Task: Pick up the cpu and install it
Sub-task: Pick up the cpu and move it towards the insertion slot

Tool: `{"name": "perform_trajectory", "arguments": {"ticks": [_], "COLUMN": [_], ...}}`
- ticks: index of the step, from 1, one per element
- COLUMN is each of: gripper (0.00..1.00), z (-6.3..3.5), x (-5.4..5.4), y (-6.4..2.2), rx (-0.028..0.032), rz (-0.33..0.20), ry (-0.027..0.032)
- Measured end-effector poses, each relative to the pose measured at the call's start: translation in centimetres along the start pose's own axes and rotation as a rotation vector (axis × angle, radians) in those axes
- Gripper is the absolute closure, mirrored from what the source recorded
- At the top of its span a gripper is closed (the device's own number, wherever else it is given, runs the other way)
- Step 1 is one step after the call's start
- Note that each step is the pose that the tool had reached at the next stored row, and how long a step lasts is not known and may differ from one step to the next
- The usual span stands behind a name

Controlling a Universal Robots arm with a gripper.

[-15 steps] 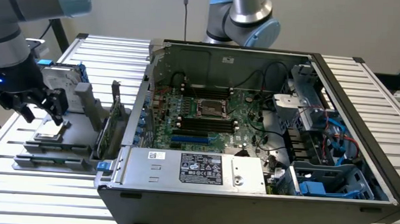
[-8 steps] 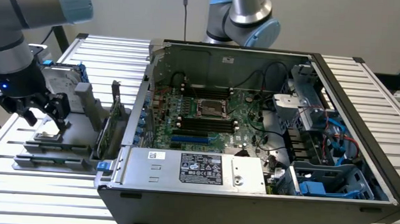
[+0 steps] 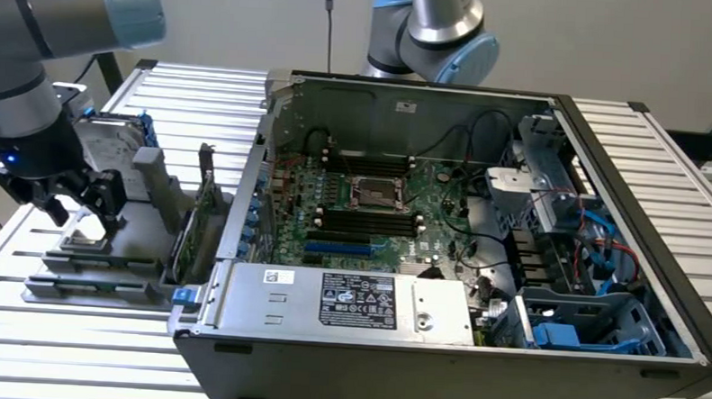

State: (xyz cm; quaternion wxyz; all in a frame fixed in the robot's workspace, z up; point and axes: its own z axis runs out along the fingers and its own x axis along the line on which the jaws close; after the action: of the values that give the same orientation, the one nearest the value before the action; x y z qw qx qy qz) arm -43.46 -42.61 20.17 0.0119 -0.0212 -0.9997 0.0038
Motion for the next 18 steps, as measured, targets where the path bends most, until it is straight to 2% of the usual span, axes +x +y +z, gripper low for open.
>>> {"name": "perform_trajectory", "arguments": {"ticks": [7, 18], "gripper": [0.29, 0.29], "z": [0.34, 1.22], "x": [0.1, 0.0], "y": [-0.01, 0.0], "rx": [-0.0071, -0.0123], "rz": [0.019, 0.027], "ry": [0.0005, 0.0008]}}
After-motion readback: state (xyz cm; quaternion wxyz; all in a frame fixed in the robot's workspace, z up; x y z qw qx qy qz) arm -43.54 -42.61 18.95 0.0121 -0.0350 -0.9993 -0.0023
